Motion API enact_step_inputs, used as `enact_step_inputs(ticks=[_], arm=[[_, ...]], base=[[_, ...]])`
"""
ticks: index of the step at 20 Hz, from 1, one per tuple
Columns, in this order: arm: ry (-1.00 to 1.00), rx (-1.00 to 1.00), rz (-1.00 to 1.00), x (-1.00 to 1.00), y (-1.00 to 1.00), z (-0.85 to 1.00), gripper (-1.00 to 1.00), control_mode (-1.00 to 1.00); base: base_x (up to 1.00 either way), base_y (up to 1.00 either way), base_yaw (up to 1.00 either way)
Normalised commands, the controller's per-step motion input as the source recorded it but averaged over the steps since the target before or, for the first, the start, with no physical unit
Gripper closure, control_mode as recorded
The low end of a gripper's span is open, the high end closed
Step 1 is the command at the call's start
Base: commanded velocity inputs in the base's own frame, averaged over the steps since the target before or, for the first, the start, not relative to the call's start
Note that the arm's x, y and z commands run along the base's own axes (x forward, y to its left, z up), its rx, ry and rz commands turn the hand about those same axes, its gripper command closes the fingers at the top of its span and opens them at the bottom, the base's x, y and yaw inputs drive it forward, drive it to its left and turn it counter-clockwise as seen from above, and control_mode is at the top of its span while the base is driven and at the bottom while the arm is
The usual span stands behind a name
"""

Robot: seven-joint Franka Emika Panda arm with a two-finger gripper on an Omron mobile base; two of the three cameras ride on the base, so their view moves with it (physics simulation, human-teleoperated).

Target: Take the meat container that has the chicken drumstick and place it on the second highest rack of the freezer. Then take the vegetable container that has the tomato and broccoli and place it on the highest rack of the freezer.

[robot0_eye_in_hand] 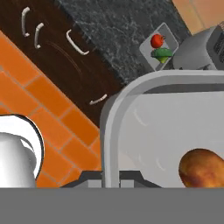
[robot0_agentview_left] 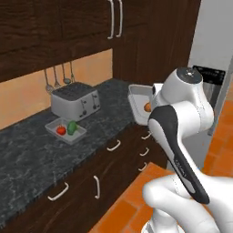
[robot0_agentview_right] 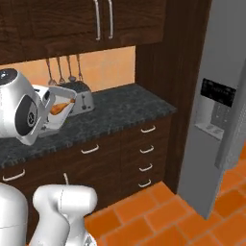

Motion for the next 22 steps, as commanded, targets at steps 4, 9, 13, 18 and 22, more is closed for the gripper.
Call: enact_step_inputs(ticks=[4, 9, 13, 18, 22], arm=[[0.0, 0.0, 0.0, 0.0, 0.0, 0.0, 1.0, 1.0], [0.0, 0.0, 0.0, 0.0, 0.0, 0.0, 1.0, 1.0], [0.0, 0.0, 0.0, 0.0, 0.0, 0.0, 1.0, 1.0], [0.0, 0.0, 0.0, 0.0, 0.0, 0.0, 1.0, 1.0], [0.0, 0.0, 0.0, 0.0, 0.0, 0.0, 1.0, 1.0]], base=[[-0.27, 0.1, -0.68], [0.23, -0.43, -0.56], [0.39, -0.64, -0.46], [0.48, -0.71, -0.38], [0.56, -0.8, -0.35]])
